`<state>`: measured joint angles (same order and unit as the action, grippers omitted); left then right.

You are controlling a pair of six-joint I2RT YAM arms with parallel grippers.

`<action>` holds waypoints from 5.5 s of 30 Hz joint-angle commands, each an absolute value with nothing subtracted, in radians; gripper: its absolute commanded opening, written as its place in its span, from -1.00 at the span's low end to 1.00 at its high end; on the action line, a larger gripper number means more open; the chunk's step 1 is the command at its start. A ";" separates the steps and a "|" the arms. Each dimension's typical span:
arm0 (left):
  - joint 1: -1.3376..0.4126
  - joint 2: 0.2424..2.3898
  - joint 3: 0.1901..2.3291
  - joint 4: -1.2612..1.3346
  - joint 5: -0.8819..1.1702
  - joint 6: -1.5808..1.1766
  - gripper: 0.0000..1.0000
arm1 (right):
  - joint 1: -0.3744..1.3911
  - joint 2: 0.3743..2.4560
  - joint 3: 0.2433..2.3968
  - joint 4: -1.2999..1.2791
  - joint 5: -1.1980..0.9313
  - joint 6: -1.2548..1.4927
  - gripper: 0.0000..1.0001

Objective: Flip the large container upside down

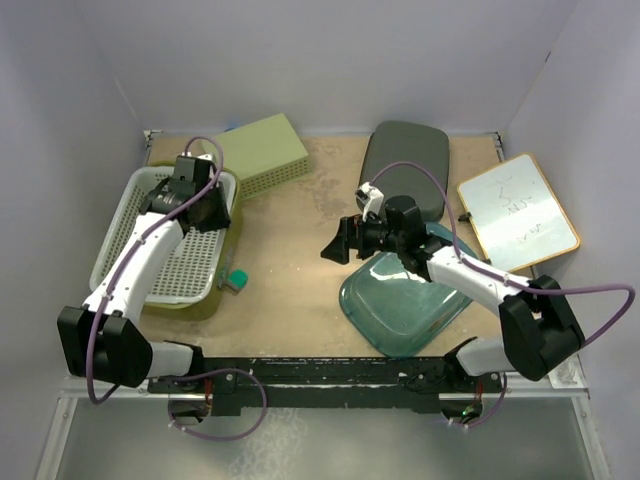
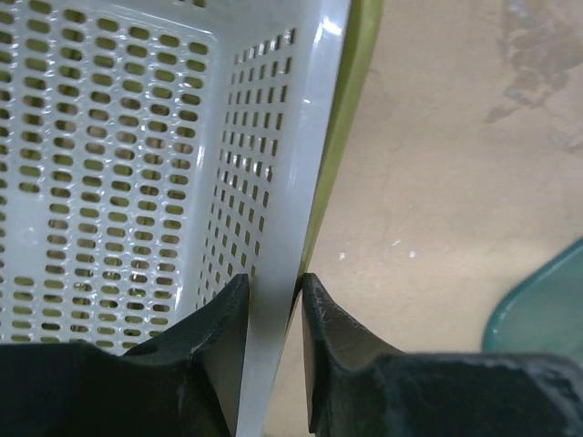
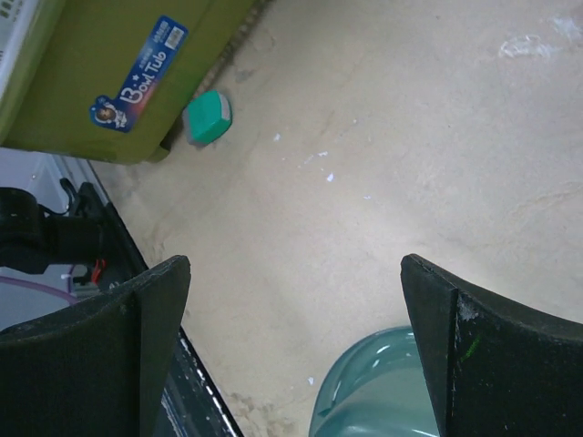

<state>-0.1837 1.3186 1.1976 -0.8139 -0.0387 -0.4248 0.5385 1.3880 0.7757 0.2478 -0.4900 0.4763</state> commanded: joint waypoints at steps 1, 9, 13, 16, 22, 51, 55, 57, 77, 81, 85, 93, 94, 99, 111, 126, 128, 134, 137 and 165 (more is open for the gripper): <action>-0.186 1.348 1.244 -0.733 0.086 -0.433 -0.60 | 0.542 1.351 0.763 0.186 -0.453 0.436 0.99; -0.186 1.379 1.255 -0.751 0.054 -0.423 -0.31 | 0.541 1.353 0.774 0.163 -0.433 0.432 0.99; -0.186 1.368 1.256 -0.752 0.037 -0.418 -0.38 | 0.541 1.366 0.785 0.149 -0.433 0.428 0.99; -0.186 1.375 1.271 -0.768 0.032 -0.409 -0.74 | 0.542 1.371 0.788 0.146 -0.434 0.429 0.99; -0.186 1.366 1.387 -0.822 0.017 -0.395 -1.00 | 0.541 1.371 0.791 0.137 -0.433 0.431 0.99; -0.337 1.477 2.151 -0.770 0.175 -0.512 -1.00 | 0.541 1.009 0.834 -0.057 0.004 0.471 0.99; -0.364 1.485 2.139 -0.675 0.227 -0.574 -1.00 | 0.541 0.918 0.817 -0.091 0.128 0.461 0.99; -0.392 1.482 2.085 -0.599 0.256 -0.621 -1.00 | 0.541 0.881 0.811 -0.108 0.183 0.463 0.99; -0.499 1.442 1.387 -0.082 0.334 -0.932 -1.00 | 0.541 0.718 0.773 -0.187 0.411 0.445 0.99; -0.428 1.437 1.258 0.041 0.404 -1.021 -1.00 | 0.541 0.723 0.772 -0.193 0.408 0.446 0.99; -0.357 1.435 1.171 0.077 0.431 -1.049 -1.00 | 0.541 0.726 0.771 -0.196 0.408 0.450 0.99; -0.299 1.476 1.179 -0.211 0.301 -0.805 -0.98 | 0.541 0.723 0.768 -0.202 0.404 0.455 0.99; -0.300 1.484 1.193 -0.256 0.271 -0.766 -0.87 | 0.541 0.722 0.767 -0.203 0.405 0.456 0.99; -0.300 1.537 1.259 -0.399 0.137 -0.651 -0.29 | 0.542 0.735 0.765 -0.197 0.393 0.457 0.99; -0.321 1.578 1.556 -0.612 -0.067 -0.477 0.23 | 0.541 0.799 0.767 -0.193 0.324 0.457 0.99; -0.538 1.448 1.545 -0.650 -0.195 -0.499 0.21 | 0.444 1.443 1.226 -0.231 0.064 0.415 1.00; -0.538 1.425 1.521 -0.650 -0.213 -0.514 0.21 | 0.411 1.567 1.344 -0.223 0.018 0.431 1.00; -0.538 1.382 1.467 -0.654 -0.210 -0.542 0.21 | 0.380 2.038 1.852 -0.376 0.009 0.451 0.99; -0.538 1.362 1.438 -0.659 -0.211 -0.550 0.21 | 0.376 2.235 2.119 -0.500 0.080 0.483 0.99; -0.701 1.275 1.302 -0.919 -0.222 -0.503 0.08 | 0.299 1.702 1.414 0.034 -0.291 0.489 0.99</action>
<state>-0.6357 1.3338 1.3186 -0.8268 -0.1635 -0.5148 0.2920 1.8698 1.5871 -0.1272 -0.1257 0.5495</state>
